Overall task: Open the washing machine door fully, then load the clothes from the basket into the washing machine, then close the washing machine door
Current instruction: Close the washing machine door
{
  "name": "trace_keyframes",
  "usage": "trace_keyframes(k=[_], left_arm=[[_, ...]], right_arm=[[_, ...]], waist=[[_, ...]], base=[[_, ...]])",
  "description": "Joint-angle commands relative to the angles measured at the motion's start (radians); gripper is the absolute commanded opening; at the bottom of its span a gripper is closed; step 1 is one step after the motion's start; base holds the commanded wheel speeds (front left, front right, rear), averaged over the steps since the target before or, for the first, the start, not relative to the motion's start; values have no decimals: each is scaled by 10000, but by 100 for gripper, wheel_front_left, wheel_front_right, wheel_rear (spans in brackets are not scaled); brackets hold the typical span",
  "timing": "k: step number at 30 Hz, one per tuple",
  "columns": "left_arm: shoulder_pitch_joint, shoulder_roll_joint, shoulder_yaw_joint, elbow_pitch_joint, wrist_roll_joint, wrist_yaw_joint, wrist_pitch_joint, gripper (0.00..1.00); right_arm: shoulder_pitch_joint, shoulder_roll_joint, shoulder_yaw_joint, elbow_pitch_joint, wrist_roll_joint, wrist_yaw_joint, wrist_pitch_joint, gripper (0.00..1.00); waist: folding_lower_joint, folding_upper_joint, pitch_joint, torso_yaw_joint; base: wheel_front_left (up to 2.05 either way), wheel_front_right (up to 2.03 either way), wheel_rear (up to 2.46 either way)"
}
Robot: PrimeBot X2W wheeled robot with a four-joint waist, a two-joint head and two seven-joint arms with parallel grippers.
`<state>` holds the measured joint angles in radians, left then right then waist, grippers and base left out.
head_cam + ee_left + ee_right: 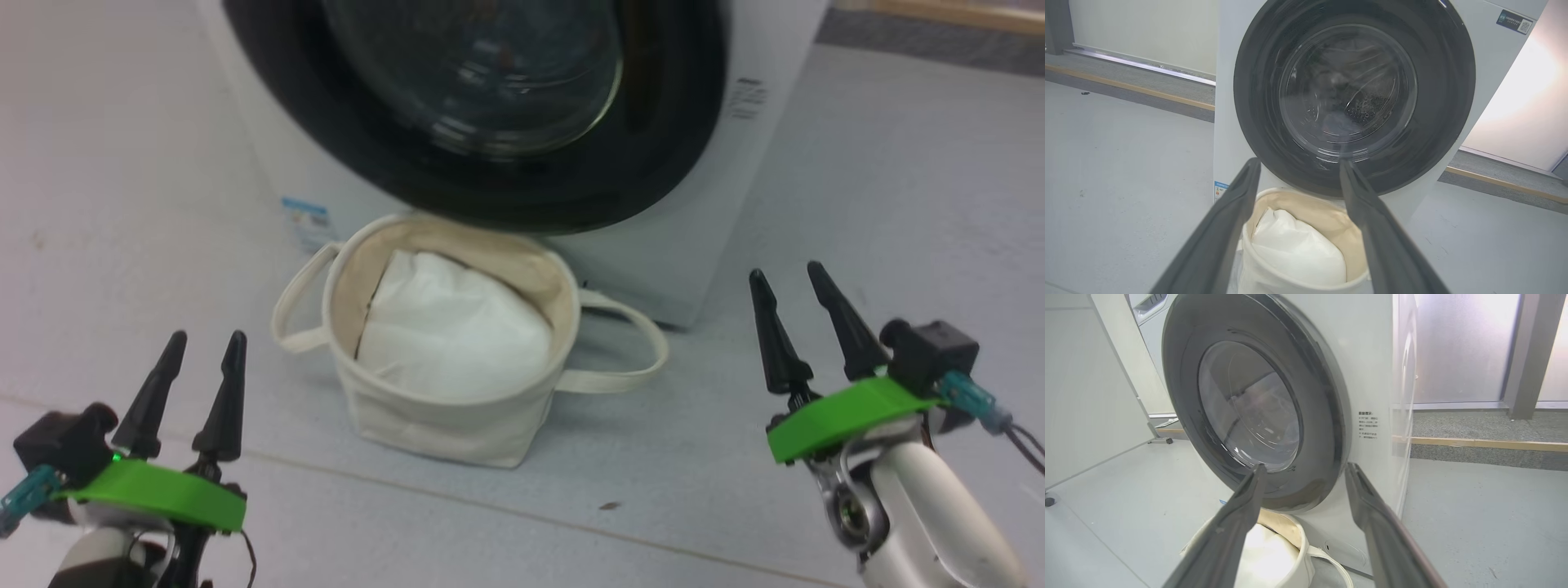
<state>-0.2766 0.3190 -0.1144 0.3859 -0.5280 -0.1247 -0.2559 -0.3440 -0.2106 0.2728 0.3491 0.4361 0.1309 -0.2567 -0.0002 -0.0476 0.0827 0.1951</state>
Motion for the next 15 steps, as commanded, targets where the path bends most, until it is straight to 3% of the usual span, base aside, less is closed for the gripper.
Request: trace_keyframes(k=[1,15], left_arm=[[-183,401,478,-296,91,-59,-59,100],[56,447,382,-530,-301,-59,-59,100]], right_arm=[[-7,-23,99,-414,59,-2,-51,100],[1647,-133,-747,-1601,368,-2,-51,100]], waist=[[2,0,-471,-543],[2,0,-522,-1104]], base=[[0,0,0],[0,0,0]])
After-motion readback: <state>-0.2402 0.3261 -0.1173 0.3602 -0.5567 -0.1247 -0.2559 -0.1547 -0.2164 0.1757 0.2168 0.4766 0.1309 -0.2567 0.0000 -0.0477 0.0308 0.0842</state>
